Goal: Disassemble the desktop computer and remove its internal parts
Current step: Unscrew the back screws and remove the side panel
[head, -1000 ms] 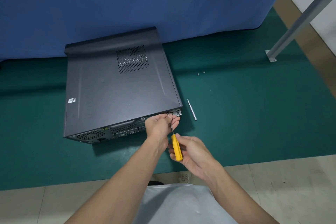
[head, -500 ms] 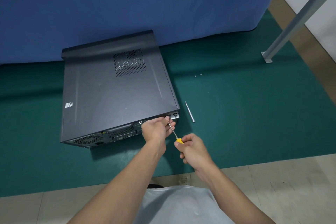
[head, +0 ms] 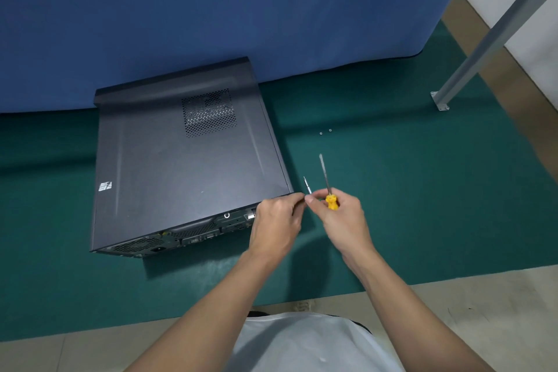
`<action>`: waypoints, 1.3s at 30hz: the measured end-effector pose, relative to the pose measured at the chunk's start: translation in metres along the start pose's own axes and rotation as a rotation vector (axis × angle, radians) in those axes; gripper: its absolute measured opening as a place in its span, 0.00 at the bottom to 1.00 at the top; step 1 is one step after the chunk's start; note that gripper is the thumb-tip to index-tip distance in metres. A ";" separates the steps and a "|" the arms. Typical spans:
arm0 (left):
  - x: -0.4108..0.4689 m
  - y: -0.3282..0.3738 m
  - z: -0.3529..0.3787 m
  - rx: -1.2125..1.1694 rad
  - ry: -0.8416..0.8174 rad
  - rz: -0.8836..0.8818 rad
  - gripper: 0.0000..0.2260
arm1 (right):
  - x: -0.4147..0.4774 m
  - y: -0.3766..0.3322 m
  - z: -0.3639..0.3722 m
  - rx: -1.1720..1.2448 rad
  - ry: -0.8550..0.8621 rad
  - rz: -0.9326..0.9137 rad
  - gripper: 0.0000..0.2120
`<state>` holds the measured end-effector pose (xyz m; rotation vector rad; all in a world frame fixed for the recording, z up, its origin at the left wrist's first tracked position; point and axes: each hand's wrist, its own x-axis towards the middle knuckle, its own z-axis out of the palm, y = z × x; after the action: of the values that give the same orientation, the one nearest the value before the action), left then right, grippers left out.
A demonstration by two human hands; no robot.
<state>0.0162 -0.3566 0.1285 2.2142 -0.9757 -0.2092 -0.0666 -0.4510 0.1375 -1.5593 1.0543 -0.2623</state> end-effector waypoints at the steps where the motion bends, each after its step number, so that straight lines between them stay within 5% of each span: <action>1: 0.003 -0.001 0.000 0.008 -0.004 0.023 0.05 | 0.003 0.000 0.001 -0.005 -0.009 -0.010 0.05; 7: 0.024 -0.005 0.000 0.041 -0.022 0.150 0.03 | 0.036 0.003 -0.003 -0.095 -0.012 -0.022 0.07; 12: 0.064 -0.030 -0.015 0.203 0.307 0.097 0.07 | 0.104 -0.003 -0.007 -0.352 0.051 -0.116 0.09; 17: 0.098 -0.073 -0.024 0.528 0.066 -0.334 0.26 | 0.184 -0.005 0.006 -0.622 0.051 -0.131 0.05; 32: 0.105 -0.081 -0.017 0.585 0.034 -0.408 0.29 | 0.287 0.012 0.049 -0.928 -0.019 -0.107 0.05; 39: 0.104 -0.078 -0.016 0.585 0.039 -0.403 0.29 | 0.270 0.011 0.039 -0.783 -0.070 -0.067 0.15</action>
<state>0.1415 -0.3835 0.1020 2.9318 -0.6032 -0.0619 0.1078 -0.6220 0.0150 -2.2802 1.1129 0.1925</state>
